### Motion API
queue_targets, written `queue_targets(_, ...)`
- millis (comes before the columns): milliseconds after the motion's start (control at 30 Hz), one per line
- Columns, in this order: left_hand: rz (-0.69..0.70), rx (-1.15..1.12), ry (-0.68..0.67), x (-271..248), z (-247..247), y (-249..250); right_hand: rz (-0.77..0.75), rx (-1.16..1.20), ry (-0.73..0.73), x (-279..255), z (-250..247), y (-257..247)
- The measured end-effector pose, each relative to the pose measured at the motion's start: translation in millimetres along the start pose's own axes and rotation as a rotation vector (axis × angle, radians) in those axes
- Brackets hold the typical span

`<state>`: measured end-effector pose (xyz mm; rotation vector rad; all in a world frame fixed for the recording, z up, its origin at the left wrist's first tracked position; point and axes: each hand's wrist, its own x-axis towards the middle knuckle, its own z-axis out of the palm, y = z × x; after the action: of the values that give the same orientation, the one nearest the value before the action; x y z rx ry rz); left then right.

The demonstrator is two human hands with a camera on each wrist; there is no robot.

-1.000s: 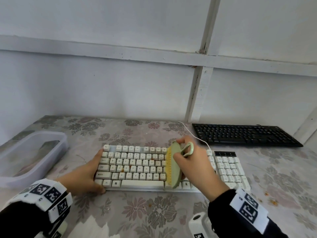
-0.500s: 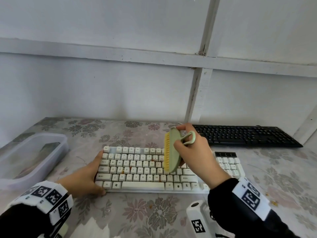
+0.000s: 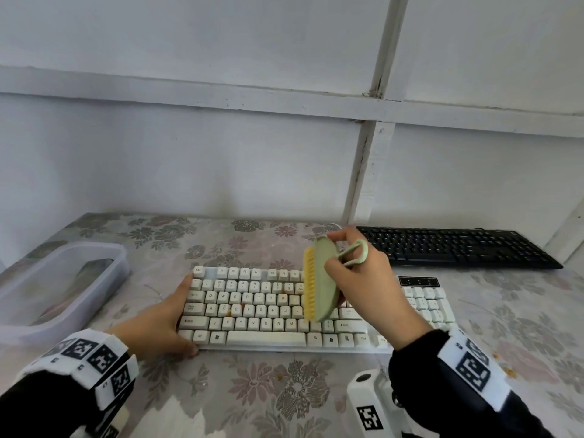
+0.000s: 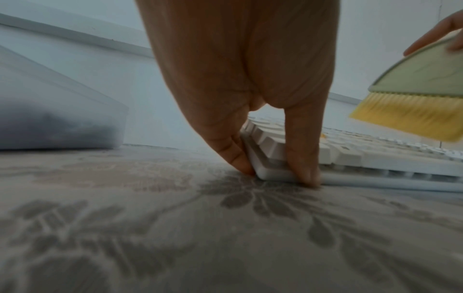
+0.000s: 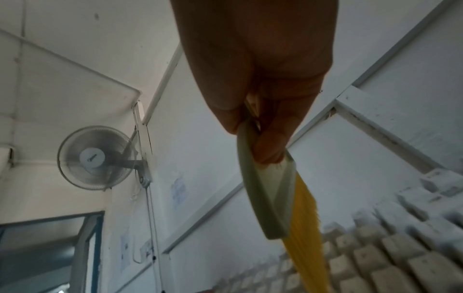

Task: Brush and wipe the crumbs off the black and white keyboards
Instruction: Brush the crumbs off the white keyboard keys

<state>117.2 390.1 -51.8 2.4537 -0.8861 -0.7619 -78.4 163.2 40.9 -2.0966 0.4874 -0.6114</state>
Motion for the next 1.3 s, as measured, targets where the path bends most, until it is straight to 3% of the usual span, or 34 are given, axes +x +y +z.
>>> queue_targets(67,-0.004,0.002,0.002,-0.6,0.1,0.6,-0.026,-0.035,-0.025,-1.5,6.4,3.2)
queue_targets(300,-0.002,0.011,-0.009,-3.3,-0.8,5.1,0.094,-0.076,-0.262,-18.4,2.1,9.7)
queue_targets(367,-0.002,0.014,-0.010,-4.7,-1.2,6.2,0.098,-0.037,-0.236,-13.4,-5.6,2.4)
queue_targets(533,0.011,0.002,-0.009,-7.5,-1.7,9.8,-0.028,0.004,0.022,5.1,-3.3,-3.7)
queue_targets(733,0.015,0.002,-0.016,-12.0,-2.2,17.1,0.027,-0.051,-0.092,-2.0,17.8,8.3)
queue_targets(967,0.022,0.013,-0.011,-13.0,-2.5,16.8,0.125,-0.036,-0.270,-12.8,1.0,-0.2)
queue_targets(1167,0.004,0.009,-0.005,-10.5,-1.7,12.1,0.068,0.087,-0.014,12.6,-1.4,-18.7)
queue_targets(1300,0.011,0.003,-0.008,-10.9,-2.1,13.2,-0.001,0.026,-0.043,15.8,21.4,-15.6)
